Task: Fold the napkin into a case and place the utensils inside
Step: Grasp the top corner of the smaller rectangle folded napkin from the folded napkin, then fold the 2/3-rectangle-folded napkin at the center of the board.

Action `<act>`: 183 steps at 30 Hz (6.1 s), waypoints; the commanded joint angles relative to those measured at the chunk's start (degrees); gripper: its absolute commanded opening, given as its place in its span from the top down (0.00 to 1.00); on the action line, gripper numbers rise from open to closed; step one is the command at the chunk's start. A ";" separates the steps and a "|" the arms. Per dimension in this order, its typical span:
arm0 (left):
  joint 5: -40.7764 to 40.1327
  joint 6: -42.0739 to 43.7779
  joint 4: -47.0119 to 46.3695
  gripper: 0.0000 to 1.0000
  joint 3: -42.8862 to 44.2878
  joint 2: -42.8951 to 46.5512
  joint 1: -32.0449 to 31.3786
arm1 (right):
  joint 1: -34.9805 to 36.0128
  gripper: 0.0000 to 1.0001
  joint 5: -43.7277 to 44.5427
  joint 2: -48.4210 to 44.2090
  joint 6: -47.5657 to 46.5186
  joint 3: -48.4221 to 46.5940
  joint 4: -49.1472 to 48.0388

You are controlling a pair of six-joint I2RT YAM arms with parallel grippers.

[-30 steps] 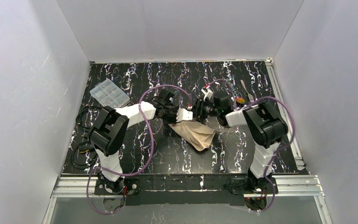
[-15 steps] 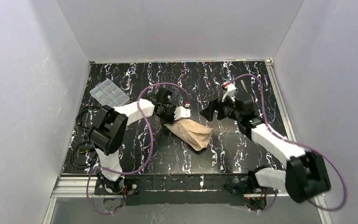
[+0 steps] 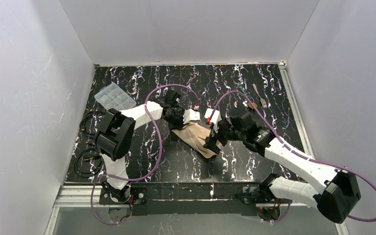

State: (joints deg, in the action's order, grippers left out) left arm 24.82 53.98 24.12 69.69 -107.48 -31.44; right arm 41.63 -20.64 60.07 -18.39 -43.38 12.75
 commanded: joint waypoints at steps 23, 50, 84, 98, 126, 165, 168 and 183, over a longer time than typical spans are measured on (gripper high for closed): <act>-3.28 0.23 6.48 1.00 -2.92 -1.63 0.51 | 24.25 0.09 41.83 12.44 1.25 10.08 -16.91; -4.41 -4.94 8.45 1.00 -0.50 2.76 0.93 | 2.13 0.99 15.23 16.69 9.14 1.76 -2.40; -2.61 4.71 5.85 1.00 -6.69 6.08 -0.36 | -11.47 0.99 -5.57 38.43 5.80 -21.52 5.59; 0.78 -7.37 8.20 1.00 1.49 6.14 1.58 | -14.19 0.99 -3.71 48.31 5.74 -23.80 10.47; 15.25 0.49 22.00 0.77 5.13 16.13 1.94 | -15.14 0.99 -7.81 49.56 11.67 -23.58 11.68; 16.58 -8.80 14.31 0.87 8.02 0.02 -0.29 | -15.18 0.99 -11.27 48.13 11.54 -22.05 11.59; 20.91 -7.27 17.81 0.87 9.21 -0.11 -0.29 | -15.23 0.99 -11.95 47.87 11.77 -22.43 11.66; 8.96 -14.63 5.28 0.88 9.19 -4.47 0.16 | -15.19 0.99 -13.26 46.89 12.86 -21.46 10.71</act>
State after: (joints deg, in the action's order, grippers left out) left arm 37.52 42.33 33.78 78.85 -111.98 -31.70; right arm 26.30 -32.49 107.74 -5.98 -65.95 22.28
